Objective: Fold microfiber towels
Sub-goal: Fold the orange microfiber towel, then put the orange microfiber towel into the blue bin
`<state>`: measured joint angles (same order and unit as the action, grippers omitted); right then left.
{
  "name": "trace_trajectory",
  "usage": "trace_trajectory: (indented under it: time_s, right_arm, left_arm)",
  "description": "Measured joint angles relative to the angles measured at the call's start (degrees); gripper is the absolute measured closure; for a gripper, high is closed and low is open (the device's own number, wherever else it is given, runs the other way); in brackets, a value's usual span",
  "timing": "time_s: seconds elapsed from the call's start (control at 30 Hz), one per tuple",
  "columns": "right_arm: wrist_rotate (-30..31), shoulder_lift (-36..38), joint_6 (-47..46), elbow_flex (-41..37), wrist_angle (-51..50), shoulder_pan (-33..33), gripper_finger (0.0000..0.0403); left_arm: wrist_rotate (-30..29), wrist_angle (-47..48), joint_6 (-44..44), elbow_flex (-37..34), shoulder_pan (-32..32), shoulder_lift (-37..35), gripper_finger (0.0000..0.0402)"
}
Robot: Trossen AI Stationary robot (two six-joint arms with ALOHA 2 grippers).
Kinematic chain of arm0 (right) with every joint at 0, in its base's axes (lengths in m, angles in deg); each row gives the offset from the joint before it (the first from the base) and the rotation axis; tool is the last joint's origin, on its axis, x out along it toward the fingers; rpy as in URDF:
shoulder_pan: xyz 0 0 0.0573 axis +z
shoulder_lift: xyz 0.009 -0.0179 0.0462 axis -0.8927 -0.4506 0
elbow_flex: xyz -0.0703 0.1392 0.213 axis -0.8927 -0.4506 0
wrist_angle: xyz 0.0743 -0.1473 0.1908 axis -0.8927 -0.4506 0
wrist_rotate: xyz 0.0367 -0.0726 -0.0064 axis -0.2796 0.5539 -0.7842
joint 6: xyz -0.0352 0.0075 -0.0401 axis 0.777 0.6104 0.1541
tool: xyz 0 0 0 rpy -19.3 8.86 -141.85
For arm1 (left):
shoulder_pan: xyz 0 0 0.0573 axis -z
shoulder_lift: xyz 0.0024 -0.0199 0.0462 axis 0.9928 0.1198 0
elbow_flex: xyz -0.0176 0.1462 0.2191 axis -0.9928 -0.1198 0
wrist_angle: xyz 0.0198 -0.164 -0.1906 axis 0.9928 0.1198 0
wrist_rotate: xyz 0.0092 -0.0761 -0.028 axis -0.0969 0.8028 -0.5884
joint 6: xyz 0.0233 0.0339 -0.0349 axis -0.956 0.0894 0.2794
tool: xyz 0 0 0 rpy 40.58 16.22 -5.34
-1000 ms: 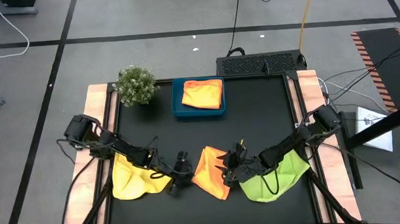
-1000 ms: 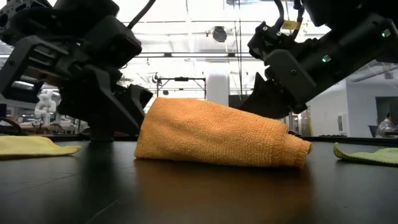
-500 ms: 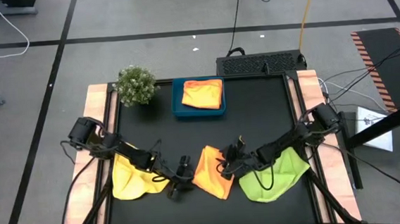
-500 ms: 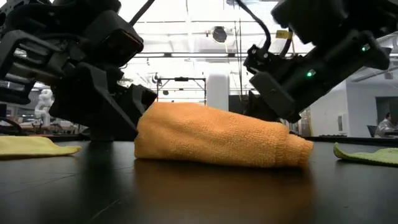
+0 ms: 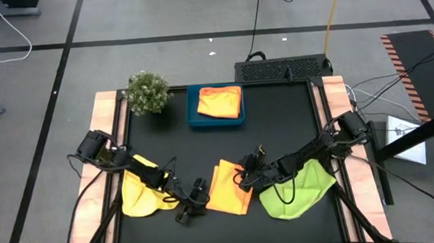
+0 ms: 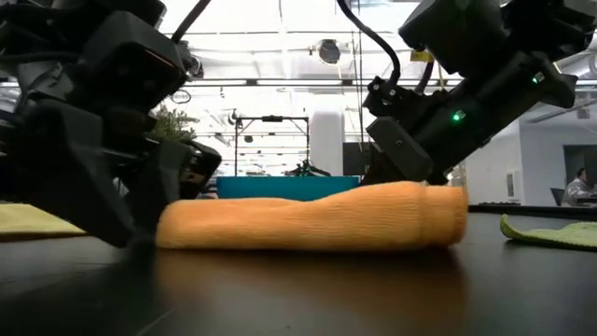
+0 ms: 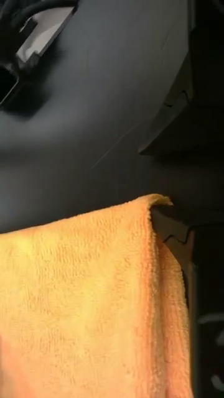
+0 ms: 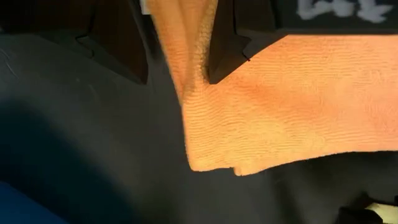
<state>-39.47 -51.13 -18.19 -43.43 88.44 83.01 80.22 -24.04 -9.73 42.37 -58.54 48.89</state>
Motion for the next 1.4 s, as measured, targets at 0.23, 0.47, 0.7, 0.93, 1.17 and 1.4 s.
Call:
trace_trajectory:
  time_s: [0.23, 0.47, 0.7, 0.93, 1.17, 1.4]
  right_arm:
    - [-0.18, 0.0, 3.89, 0.0, 3.63, 0.04, 0.0241]
    - [-3.44, 0.01, 10.52, -0.02, 13.28, 0.91, 0.0241]
    - [-3.4, 1.41, 14.56, 0.0, 15.54, 3.79, 0.0241]
    - [-3.27, 1.82, 20.77, 0.0, 20.74, 10.13, 0.0241]
    - [-3.06, 1.71, 25.41, 0.79, 24.06, 13.5, 0.0241]
    - [-2.96, 1.69, 26.77, 1.8, 24.05, 13.17, 0.0241]
  left_arm:
    - [-6.29, 11.04, -0.23, -0.16, 0.28, -9.19, 0.0259]
    - [-8.2, 15.6, -0.49, -0.14, 0.37, -15.56, 0.0259]
    - [-13.54, 20.9, 0.83, -0.11, 0.46, -19.88, 0.0259]
    - [-18.15, 16.37, -0.41, -0.18, 5.41, -16.81, 0.0259]
    - [-27.6, 12.72, -4.44, 0.12, 9.68, -12.41, 0.0259]
    - [-33.3, 20.04, -9.3, 8.35, 12.65, -5.63, 0.0259]
